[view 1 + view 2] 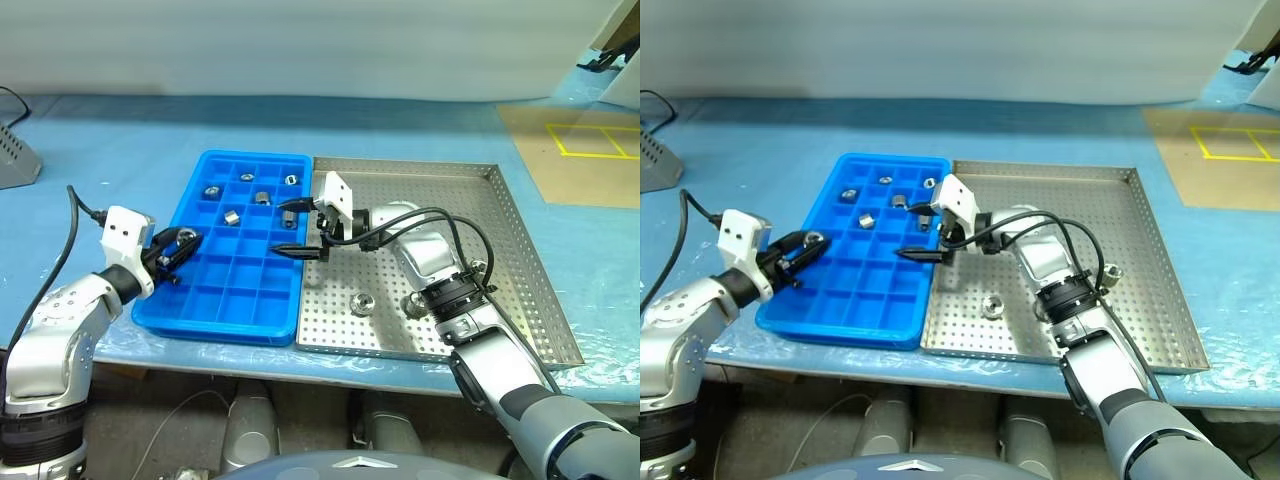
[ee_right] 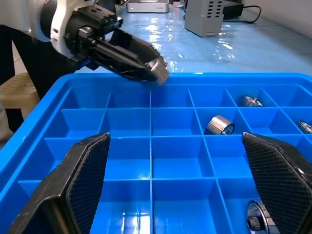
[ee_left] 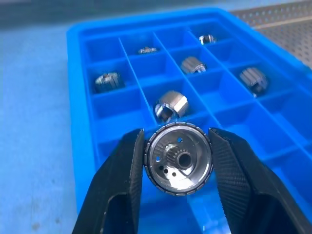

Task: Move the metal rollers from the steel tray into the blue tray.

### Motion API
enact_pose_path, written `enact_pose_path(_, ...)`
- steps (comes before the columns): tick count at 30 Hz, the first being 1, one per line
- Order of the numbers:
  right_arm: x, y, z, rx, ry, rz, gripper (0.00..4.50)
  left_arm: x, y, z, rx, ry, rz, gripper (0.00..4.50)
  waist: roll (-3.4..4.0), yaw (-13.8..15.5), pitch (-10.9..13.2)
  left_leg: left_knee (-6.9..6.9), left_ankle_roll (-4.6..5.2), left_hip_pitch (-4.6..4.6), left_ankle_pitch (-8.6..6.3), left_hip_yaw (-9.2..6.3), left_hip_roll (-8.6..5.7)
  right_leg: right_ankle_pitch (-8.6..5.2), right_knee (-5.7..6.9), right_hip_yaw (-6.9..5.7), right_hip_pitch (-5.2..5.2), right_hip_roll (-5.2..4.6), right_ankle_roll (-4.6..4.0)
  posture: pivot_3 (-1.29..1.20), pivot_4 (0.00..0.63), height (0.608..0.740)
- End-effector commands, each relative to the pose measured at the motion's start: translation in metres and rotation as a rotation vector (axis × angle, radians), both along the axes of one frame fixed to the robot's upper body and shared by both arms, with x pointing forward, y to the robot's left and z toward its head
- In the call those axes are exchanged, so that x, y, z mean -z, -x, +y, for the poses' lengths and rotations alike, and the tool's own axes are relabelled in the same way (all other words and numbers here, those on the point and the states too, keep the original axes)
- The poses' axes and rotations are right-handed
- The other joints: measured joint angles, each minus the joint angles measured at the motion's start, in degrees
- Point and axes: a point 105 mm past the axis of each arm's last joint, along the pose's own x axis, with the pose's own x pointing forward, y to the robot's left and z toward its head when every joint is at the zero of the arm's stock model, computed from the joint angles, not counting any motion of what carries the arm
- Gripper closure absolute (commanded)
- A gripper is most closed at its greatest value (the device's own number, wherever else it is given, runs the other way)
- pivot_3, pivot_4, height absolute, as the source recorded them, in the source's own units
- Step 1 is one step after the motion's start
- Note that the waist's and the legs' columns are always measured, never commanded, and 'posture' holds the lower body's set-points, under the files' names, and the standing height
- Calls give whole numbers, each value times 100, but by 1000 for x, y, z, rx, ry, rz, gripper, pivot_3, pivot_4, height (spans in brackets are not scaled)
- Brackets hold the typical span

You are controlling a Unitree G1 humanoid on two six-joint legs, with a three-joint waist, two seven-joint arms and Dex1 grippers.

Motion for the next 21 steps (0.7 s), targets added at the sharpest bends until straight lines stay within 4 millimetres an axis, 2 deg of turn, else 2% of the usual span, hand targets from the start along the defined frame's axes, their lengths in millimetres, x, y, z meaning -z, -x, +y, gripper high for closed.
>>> enact_pose_path(1, -11, -1, -4, 12, -16, -49, 0, -4, -7, 3, -35, -15, -36, 2777, 0, -13, 0, 0, -4, 1, 4, 0, 1, 0, 4, -1, 0, 0, 0, 258, 150, 740)
enact_pose_path(13, -7, -3, -14, 72, -15, -39, 0, 8, -8, 13, -109, -2, 6, 2777, -1, -27, -1, 1, -20, -5, 16, 0, 4, -1, 4, -5, -5, 1, -3, 220, 150, 740)
enact_pose_path(21, -6, -5, -16, 89, -16, -38, 0, 27, -14, 10, -109, -15, 74, 2777, -2, -27, -1, 2, -19, -3, 15, 0, 4, -1, 8, -6, -4, 0, -3, 211, 150, 740)
